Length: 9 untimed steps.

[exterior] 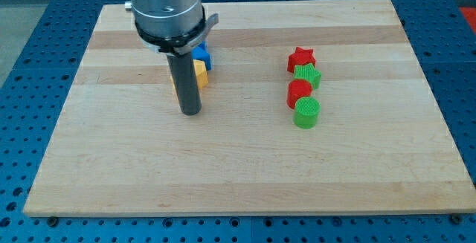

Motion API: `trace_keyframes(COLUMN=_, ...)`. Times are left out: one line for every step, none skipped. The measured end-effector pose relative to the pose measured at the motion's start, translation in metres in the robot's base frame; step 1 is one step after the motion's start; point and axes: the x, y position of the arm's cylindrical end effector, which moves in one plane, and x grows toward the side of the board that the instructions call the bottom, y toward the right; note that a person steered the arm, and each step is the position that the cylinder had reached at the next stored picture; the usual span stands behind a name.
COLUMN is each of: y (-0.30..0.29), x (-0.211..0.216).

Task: Move the yellow heart bottom left to the yellow hexagon

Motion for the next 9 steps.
trace_keyframes(y=-0.01, x=0.0)
trace_keyframes(y=-0.016, x=0.0)
trace_keyframes(y=-0.021, x=0.0)
trace_keyframes(y=-0.022, x=-0.011)
trace_keyframes(y=-0.022, x=-0.012)
trace_keyframes(y=-0.022, x=-0.015)
trace_keyframes(y=-0.022, x=-0.017)
trace_keyframes(y=-0.02, x=-0.017)
trace_keyframes(y=-0.02, x=-0.018)
